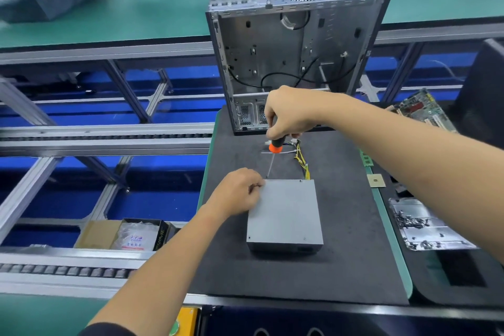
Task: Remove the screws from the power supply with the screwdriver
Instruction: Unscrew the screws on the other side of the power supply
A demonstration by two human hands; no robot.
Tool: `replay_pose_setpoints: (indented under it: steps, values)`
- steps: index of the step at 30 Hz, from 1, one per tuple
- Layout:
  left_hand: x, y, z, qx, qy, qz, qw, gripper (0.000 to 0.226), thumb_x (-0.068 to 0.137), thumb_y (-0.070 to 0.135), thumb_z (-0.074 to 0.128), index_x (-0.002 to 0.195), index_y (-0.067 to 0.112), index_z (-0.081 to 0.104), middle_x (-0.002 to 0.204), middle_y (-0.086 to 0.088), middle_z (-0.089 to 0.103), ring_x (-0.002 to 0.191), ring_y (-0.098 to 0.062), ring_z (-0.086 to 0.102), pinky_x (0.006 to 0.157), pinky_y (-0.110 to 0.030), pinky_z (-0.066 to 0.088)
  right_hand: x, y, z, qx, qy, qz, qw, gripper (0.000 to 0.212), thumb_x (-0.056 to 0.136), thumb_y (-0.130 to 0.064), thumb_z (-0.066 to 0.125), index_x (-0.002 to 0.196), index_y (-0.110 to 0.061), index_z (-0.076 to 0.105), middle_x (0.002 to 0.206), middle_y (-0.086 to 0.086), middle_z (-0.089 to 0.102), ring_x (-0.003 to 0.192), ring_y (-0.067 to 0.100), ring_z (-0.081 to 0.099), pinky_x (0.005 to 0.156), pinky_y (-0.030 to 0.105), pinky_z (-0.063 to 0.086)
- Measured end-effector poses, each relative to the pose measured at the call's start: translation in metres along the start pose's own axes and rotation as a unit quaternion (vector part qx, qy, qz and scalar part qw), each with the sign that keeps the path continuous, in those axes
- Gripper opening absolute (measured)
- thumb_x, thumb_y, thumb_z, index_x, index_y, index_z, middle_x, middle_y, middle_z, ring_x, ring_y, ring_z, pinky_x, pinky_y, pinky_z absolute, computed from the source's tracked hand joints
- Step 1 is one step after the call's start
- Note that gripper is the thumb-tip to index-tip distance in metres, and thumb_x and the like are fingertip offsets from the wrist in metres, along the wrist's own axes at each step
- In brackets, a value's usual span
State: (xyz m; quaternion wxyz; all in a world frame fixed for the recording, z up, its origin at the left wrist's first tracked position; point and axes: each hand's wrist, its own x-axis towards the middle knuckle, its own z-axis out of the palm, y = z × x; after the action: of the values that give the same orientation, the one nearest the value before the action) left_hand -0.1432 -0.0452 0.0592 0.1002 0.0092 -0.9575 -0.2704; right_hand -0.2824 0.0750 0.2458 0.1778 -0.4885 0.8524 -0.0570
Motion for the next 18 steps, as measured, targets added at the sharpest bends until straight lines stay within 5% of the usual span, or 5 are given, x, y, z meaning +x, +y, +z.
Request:
replay_pose_setpoints:
  steps: [7,18]
  values:
    - [0.0074,-0.0013,0.0064,-0.168,0.033,-0.174,0.970,0.010,0.083,0.019,0.070,0.093,0.022,0.072,0.085,0.013,0.069,0.082,0.003,0.063,0.074,-0.010,0.049,0.0022,-0.0005,0.0087,0.004,0.010,-0.001,1.000,0.014,0.077,-0.019,0.065,0.071,-0.007,0.067,0.039,-0.005,0.058,0.037,0.009,0.058,0.035,0.012,0.034]
    - [0.0112,-0.0049,0.0055,-0.161,-0.004,-0.164,0.973,0.016,0.089,0.010,0.062,0.090,0.022,0.073,0.084,0.022,0.064,0.084,0.014,0.057,0.072,0.002,0.039,0.0030,-0.0032,0.0082,-0.006,0.008,-0.013,1.000,0.014,0.075,-0.018,0.064,0.070,-0.006,0.067,0.041,-0.003,0.059,0.041,0.012,0.059,0.036,0.013,0.033]
